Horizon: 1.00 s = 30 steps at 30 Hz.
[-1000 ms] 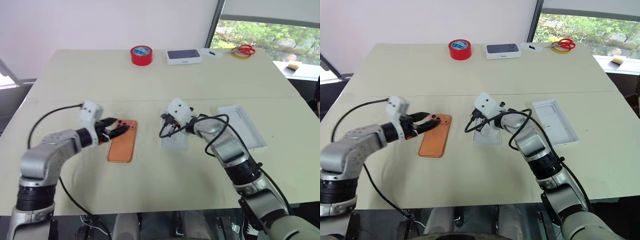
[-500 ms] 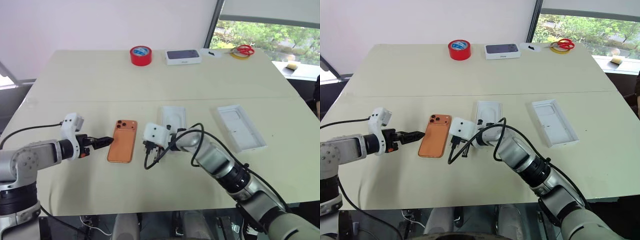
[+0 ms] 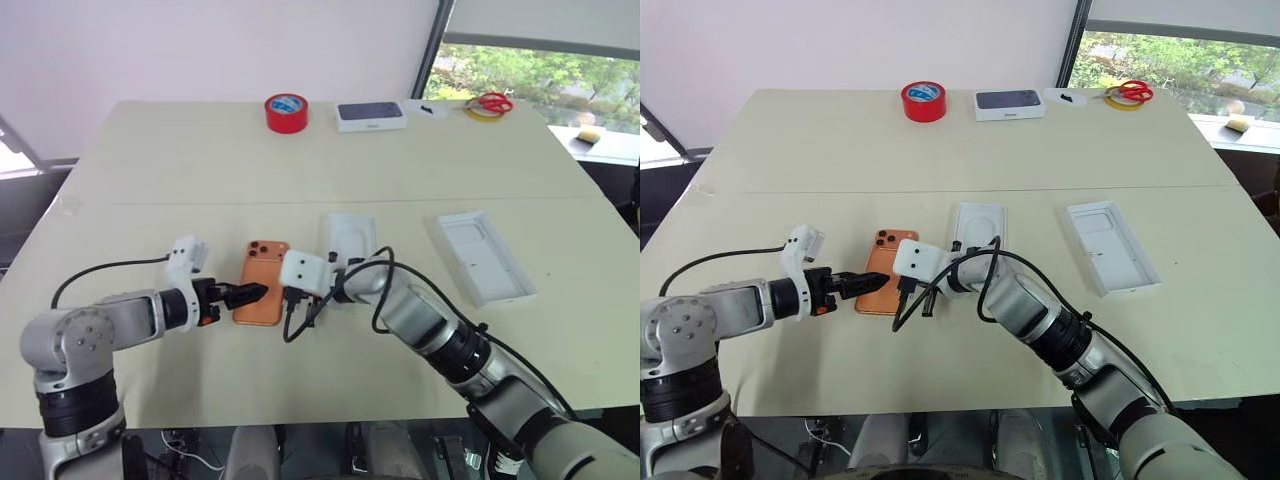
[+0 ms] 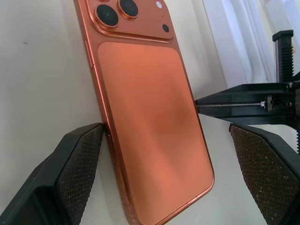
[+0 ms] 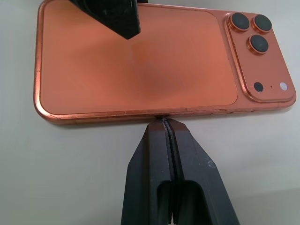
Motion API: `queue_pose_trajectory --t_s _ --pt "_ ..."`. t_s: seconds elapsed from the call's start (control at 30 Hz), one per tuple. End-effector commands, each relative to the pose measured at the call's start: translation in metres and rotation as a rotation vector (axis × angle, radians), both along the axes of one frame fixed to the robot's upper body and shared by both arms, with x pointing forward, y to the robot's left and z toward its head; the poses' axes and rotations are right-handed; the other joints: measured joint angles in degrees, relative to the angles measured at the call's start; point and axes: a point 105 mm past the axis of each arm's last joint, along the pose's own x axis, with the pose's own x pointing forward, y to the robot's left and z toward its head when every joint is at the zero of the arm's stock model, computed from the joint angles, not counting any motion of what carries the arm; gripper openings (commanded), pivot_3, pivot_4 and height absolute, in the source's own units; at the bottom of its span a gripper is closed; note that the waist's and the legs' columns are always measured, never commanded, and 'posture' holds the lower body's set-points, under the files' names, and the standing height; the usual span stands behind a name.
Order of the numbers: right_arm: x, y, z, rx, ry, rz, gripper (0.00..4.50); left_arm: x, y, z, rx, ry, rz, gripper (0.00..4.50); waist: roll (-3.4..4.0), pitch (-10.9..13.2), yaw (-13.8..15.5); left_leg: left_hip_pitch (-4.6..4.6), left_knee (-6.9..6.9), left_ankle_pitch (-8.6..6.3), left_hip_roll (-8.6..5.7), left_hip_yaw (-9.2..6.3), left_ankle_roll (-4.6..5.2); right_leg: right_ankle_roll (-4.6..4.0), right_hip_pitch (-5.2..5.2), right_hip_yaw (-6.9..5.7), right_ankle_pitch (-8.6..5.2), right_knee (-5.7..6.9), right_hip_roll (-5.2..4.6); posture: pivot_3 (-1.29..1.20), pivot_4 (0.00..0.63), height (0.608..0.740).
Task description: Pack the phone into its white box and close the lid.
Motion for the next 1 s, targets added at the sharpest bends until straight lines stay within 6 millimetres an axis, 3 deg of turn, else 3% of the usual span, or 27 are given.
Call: queue_pose_trajectory --t_s 0.03,0.23,0.5,0.6,0.7,0.9,1.0 --pt "-0.004 0.005 0.005 0.024 -0.014 0.005 0.0 -0.009 -0.029 -0.005 -0.097 0.064 -0.123 4.48 -0.01 0.0 0.4 0.03 0.0 0.0 0.0 0.01 0.01 0.0 0.02 0.0 0.0 0.0 0.0 0.0 0.15 0.73" --pt "-0.003 0.003 0.005 0.029 -0.01 -0.013 0.0 -0.004 -0.026 0.0 -0.106 0.058 -0.11 4.48 -0.02 0.0 0.1 0.03 -0.02 -0.01 0.0 0.02 0.01 0.0 0.0 0.0 0.0 0.0 0.01 0.0 0.15 0.73" --pt "-0.003 0.003 0.004 0.032 -0.011 -0.019 0.0 0.01 -0.004 0.005 -0.129 0.051 0.013 4.48 -0.03 0.0 -0.3 0.03 -0.03 -0.01 0.01 0.01 0.01 0.0 -0.02 0.0 0.0 0.0 0.02 0.0 0.15 0.73" --pt "-0.002 0.003 0.005 0.032 -0.013 -0.02 0.0 0.01 -0.004 0.006 -0.142 0.048 0.018 3.67 -0.04 0.0 -0.7 0.03 -0.03 -0.01 0.01 0.01 0.01 0.0 -0.02 0.0 0.0 0.0 0.02 0.0 0.15 0.73" --pt "-0.002 0.003 0.005 0.032 -0.016 -0.021 0.0 0.009 -0.003 0.005 -0.145 0.054 0.02 2.27 -0.06 0.0 -0.7 0.02 -0.07 0.0 0.02 0.0 0.0 0.0 -0.05 0.0 0.0 0.0 0.03 0.0 0.15 0.73" --pt "0.0 0.0 0.01 0.033 -0.039 -0.024 0.0 0.011 0.002 0.001 -0.194 0.08 0.07 2.27 -0.06 0.0 -0.7 0.02 -0.08 0.0 0.02 0.01 0.0 0.0 -0.06 0.0 0.0 -0.01 0.03 0.0 0.15 0.73" --pt "0.003 -0.005 0.022 0.064 -0.061 -0.043 0.0 0.012 0.005 0.003 -0.224 0.074 0.09 1.32 -0.1 0.0 -0.7 0.0 -0.07 0.0 0.02 0.01 0.0 0.0 -0.07 0.0 0.0 -0.01 0.03 0.0 0.15 0.73"
